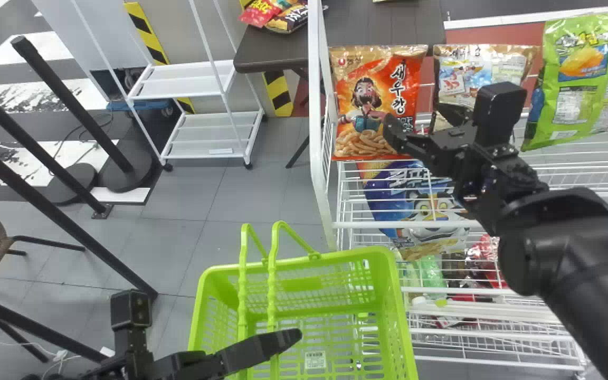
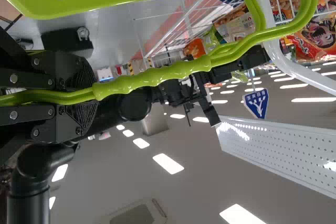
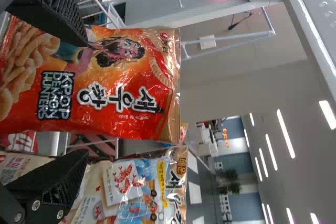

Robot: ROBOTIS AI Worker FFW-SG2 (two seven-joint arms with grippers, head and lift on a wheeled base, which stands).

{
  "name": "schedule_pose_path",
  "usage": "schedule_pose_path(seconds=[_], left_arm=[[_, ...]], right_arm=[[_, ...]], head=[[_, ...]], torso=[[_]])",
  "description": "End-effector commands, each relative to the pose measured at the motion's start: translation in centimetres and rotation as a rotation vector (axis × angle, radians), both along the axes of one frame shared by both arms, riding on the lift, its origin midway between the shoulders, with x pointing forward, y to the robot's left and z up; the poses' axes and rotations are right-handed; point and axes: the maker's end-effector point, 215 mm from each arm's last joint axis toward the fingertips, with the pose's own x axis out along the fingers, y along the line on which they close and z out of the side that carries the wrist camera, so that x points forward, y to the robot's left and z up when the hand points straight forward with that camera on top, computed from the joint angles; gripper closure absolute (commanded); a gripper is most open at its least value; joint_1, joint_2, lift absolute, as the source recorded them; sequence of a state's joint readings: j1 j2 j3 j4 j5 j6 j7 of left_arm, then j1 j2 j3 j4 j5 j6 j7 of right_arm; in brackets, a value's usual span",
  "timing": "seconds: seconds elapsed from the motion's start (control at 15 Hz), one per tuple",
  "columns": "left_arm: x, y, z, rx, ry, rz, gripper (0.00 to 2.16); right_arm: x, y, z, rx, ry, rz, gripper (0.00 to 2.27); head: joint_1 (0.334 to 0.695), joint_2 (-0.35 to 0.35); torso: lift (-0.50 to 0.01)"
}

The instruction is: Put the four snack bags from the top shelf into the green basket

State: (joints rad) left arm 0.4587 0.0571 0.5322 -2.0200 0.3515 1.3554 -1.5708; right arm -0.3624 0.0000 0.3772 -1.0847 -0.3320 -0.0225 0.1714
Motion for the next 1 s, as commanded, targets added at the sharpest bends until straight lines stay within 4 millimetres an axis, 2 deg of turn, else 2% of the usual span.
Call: schedule_pose_path(seconds=[0.0, 0.13, 0.2, 0.27, 0.33, 0.47, 0.53, 0.8, 0.87, 0.93], left_arm=[[-0.1, 0.0, 0.2, -0.011, -0.002, -0.002, 2.15], [-0.1, 0.0, 0.2, -0.011, -0.002, -0.002, 2.15], [-0.1, 0.0, 0.2, -0.011, -0.002, -0.002, 2.15], [-0.1, 0.0, 0.2, -0.011, -0.002, -0.002, 2.15], [-0.1, 0.0, 0.2, -0.011, -0.002, -0.002, 2.15], [-0.1, 0.1, 0.1, -0.009, -0.001, -0.001, 2.15], [-0.1, 0.1, 0.1, -0.009, -0.001, -0.001, 2.15], [0.0, 0.3, 0.2, -0.013, 0.0, 0.001, 2.15], [0.0, 0.3, 0.2, -0.015, 0.0, 0.001, 2.15], [0.0, 0.3, 0.2, -0.017, 0.0, 0.001, 2.15]], right_arm=[[1.8, -1.1, -1.6, -0.011, 0.043, 0.004, 0.09], [2.4, -1.3, -2.2, -0.029, 0.058, 0.032, 0.18], [2.6, -1.0, -1.8, -0.022, 0.054, 0.058, 0.23], [2.6, -0.7, -1.6, -0.022, 0.055, 0.08, 0.39], [2.7, -0.4, -1.4, -0.02, 0.057, 0.11, 0.72], [2.6, -0.6, -1.9, -0.008, 0.084, 0.121, 1.84], [2.6, -1.0, -2.6, 0.001, 0.117, 0.114, 2.2], [1.9, -0.8, -2.7, 0.015, 0.118, 0.129, 2.25], [1.0, -0.6, -3.7, 0.02, 0.138, 0.136, 2.25], [0.6, 0.0, -3.3, 0.028, 0.14, 0.15, 2.25]], head=[[0.695, 0.24], [0.695, 0.23], [0.695, 0.225], [0.695, 0.22], [0.695, 0.222], [0.695, 0.227], [0.695, 0.229], [0.695, 0.219], [0.695, 0.219], [0.695, 0.221]], torso=[[0.0], [0.0], [0.0], [0.0], [0.0], [0.0], [0.0], [0.0], [0.0], [0.0]])
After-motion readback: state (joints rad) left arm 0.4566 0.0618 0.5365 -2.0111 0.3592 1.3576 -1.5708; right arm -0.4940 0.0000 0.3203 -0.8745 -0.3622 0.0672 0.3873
